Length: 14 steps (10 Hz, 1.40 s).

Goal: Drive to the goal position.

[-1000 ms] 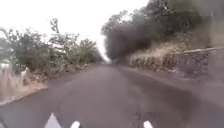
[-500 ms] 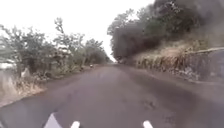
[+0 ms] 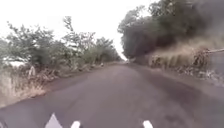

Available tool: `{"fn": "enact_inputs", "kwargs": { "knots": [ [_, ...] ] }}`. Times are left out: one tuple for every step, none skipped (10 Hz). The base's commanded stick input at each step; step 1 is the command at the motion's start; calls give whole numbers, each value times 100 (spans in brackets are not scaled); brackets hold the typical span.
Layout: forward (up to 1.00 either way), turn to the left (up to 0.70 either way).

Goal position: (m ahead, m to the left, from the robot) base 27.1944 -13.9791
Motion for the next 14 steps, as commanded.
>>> {"fn": "enact_inputs", "kwargs": {
  "knots": [
    [100, 0],
    [100, 0],
    [100, 0],
    [100, 0],
    [100, 0],
    [100, 0],
    [100, 0],
    [100, 0],
    [100, 0],
    [100, 0],
    [100, 0],
    [100, 0],
    [100, 0],
    [100, 0]
  ]
}}
